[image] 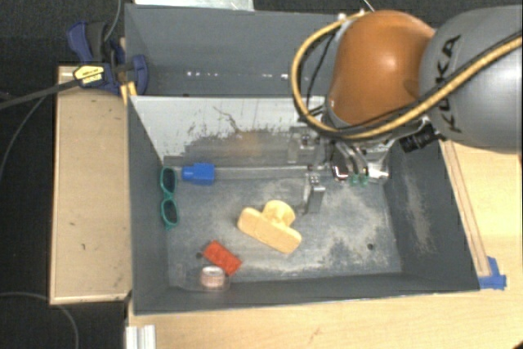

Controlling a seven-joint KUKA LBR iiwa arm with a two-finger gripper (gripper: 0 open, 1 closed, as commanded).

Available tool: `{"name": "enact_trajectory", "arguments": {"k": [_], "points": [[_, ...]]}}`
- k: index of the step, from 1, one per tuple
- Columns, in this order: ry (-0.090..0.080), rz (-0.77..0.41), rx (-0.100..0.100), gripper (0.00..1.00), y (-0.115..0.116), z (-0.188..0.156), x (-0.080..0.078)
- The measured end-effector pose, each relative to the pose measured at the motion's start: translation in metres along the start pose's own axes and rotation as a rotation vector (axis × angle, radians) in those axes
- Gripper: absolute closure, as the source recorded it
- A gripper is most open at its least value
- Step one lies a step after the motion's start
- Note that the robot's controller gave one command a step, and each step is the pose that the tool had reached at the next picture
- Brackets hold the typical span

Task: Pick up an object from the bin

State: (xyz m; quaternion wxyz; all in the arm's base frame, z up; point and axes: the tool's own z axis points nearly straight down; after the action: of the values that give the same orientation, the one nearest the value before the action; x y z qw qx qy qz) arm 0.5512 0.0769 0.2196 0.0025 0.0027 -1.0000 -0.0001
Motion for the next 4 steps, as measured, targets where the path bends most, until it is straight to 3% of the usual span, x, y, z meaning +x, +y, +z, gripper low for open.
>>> {"name": "enact_trajectory", "arguments": {"k": [1,2,3,4], "points": [[-0.008,0.003,-0.001,0.0,-0.001,-0.005,-0.001],[-0.006,-0.165,0.0,0.0,-0.024,0.071,0.006],[-0.008,-0.23,-0.004,0.0,0.048,0.115,0.047],[-0.011,-0.343,0.002,0.0,-0.008,0.145,0.001]]}}
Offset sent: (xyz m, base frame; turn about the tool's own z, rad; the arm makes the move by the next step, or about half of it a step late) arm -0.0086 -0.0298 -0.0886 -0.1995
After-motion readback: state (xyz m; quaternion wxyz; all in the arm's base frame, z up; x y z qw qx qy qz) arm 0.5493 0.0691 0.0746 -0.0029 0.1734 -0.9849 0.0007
